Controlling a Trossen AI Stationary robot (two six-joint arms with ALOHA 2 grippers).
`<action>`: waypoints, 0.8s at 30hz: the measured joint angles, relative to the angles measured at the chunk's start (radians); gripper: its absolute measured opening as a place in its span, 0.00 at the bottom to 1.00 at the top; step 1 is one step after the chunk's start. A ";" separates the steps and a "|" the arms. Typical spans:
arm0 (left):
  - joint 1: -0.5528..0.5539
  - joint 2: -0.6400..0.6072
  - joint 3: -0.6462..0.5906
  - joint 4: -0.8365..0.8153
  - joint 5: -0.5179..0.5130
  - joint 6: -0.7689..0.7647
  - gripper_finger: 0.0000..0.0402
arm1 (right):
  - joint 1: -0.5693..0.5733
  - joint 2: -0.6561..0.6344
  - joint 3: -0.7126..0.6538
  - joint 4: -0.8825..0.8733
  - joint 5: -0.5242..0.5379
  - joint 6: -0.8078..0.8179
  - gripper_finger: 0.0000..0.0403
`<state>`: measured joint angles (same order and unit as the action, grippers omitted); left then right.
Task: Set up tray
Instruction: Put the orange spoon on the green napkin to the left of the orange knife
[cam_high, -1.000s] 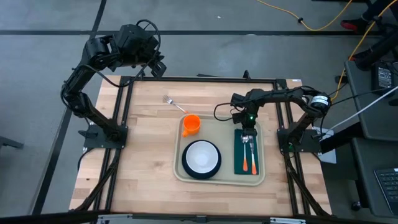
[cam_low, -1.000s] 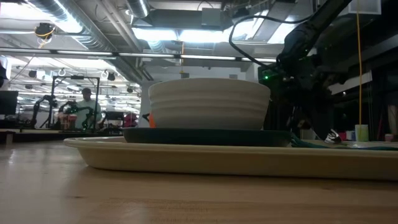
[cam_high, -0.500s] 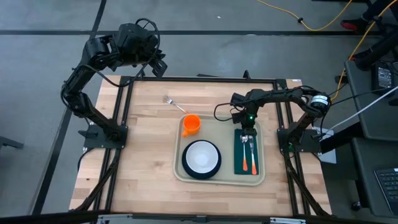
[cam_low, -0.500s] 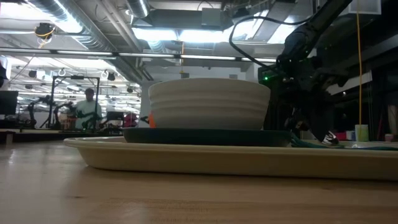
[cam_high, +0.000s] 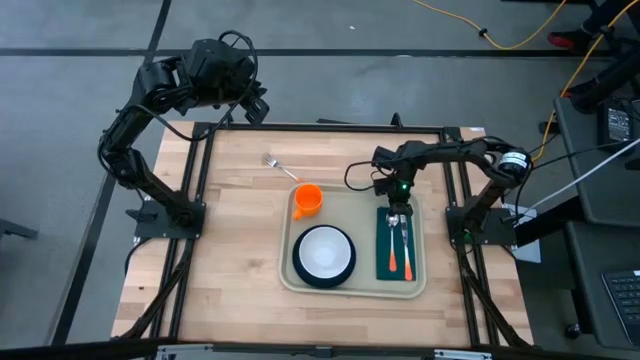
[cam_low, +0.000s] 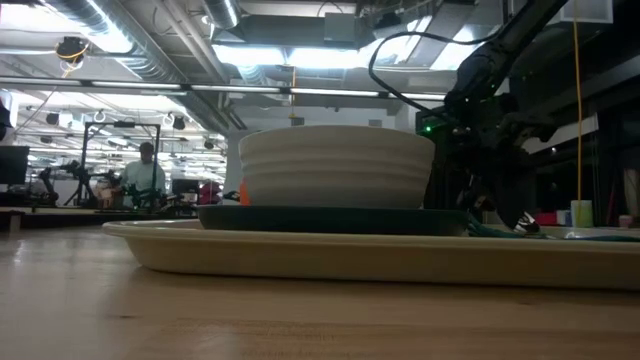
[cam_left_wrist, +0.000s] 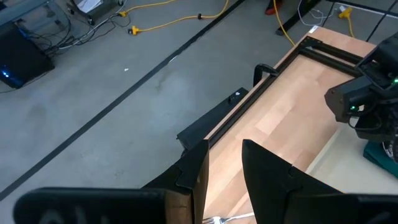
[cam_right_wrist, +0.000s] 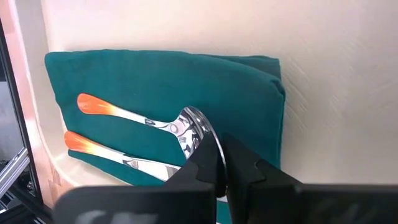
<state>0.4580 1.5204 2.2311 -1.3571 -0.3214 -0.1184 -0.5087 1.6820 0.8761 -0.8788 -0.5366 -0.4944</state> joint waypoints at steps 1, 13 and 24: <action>0.000 0.000 0.000 0.000 0.000 0.000 0.23 | 0.000 0.005 0.000 0.000 -0.002 -0.002 0.03; 0.000 0.000 0.000 0.000 -0.002 0.000 0.23 | 0.001 0.043 0.000 0.013 0.000 -0.003 0.08; 0.000 0.001 0.000 0.000 -0.004 0.008 0.23 | 0.000 0.044 0.000 0.007 0.009 0.026 0.32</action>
<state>0.4580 1.5218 2.2311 -1.3575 -0.3251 -0.1105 -0.5087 1.7260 0.8764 -0.8721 -0.5274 -0.4689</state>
